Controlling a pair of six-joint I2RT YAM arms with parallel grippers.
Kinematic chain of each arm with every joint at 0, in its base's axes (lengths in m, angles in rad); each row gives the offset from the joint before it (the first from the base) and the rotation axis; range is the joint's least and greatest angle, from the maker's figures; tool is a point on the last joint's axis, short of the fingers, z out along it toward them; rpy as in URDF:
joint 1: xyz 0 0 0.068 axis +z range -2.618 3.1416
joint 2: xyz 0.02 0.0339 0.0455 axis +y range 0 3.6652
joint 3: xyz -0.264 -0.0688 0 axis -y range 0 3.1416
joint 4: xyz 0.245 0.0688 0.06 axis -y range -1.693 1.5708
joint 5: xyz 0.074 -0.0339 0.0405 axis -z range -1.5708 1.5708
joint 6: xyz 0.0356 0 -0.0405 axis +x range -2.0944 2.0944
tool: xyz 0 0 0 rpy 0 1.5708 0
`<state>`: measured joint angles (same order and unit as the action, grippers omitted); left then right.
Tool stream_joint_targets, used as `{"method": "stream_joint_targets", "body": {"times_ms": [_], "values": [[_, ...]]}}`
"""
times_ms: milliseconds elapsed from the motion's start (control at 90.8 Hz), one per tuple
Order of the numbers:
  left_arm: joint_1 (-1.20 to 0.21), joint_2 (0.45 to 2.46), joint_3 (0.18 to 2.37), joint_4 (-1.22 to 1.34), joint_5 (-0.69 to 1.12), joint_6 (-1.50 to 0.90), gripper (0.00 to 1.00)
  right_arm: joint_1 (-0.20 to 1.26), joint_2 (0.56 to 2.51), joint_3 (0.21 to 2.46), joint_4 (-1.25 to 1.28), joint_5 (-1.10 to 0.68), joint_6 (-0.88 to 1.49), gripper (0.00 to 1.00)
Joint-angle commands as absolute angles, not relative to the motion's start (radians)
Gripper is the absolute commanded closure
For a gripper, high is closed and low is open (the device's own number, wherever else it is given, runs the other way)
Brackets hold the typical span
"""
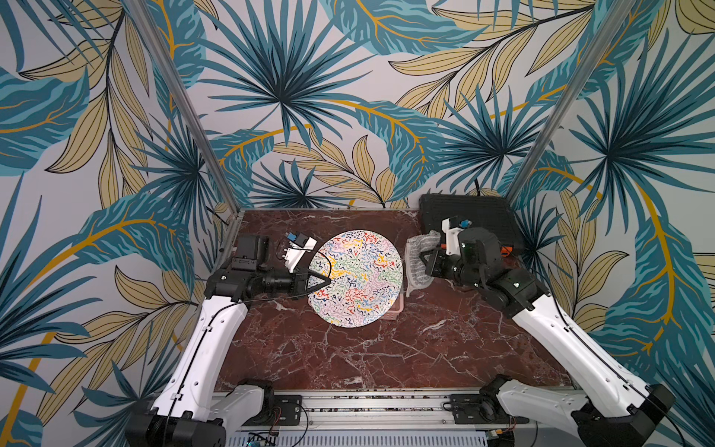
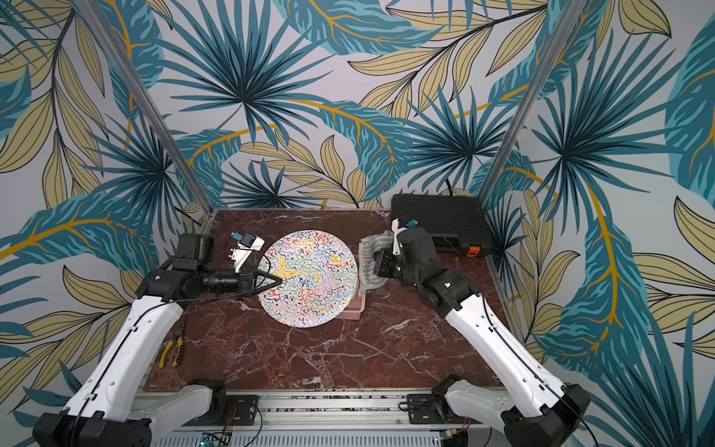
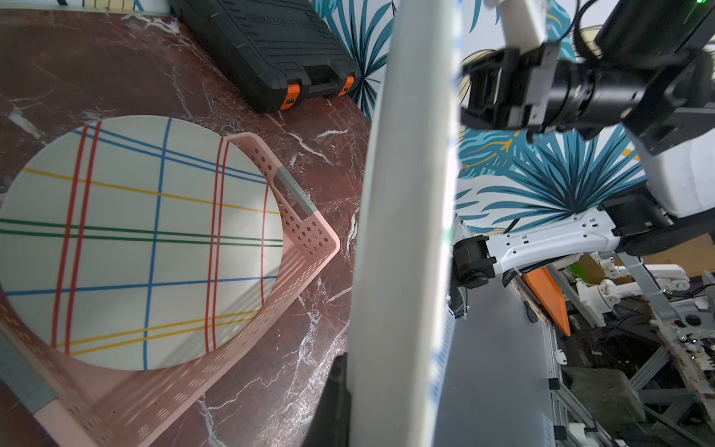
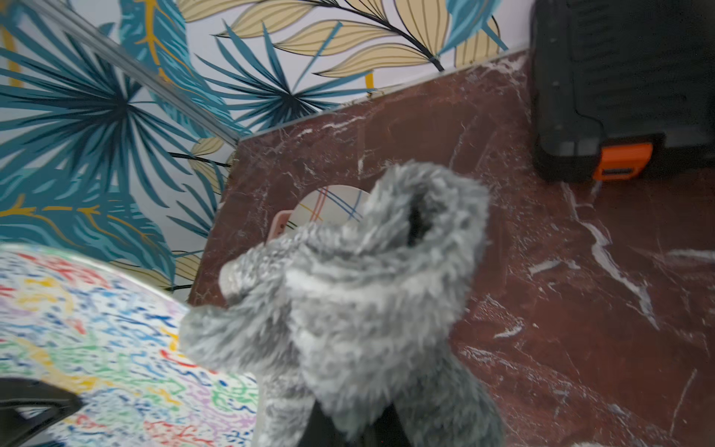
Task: Wipe the wet plate dry
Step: Wipe the plate with towel.
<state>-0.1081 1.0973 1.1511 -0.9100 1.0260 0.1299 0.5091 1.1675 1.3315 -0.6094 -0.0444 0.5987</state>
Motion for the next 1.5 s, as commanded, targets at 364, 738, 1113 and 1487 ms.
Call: {"method": "stream_joint_targets", "body": {"times_ms": [364, 738, 1113, 1487], "values": [[-0.310, 1.070, 1.301, -1.056, 0.800, 0.429, 1.00, 0.505, 1.586, 1.867, -0.593, -0.584, 0.770, 1.00], [-0.386, 1.139, 1.346, -1.024, 0.680, 0.456, 1.00, 0.659, 1.841, 2.121, -0.706, -0.750, 0.761, 1.00], [-0.397, 1.152, 1.387, -1.015, 0.645, 0.478, 1.00, 0.682, 1.801, 2.027, -0.796, -0.819, 0.686, 1.00], [-0.396, 1.177, 1.417, -0.992, 0.595, 0.459, 1.00, 0.681, 1.729, 1.949, -0.860, -0.887, 0.575, 1.00]]}}
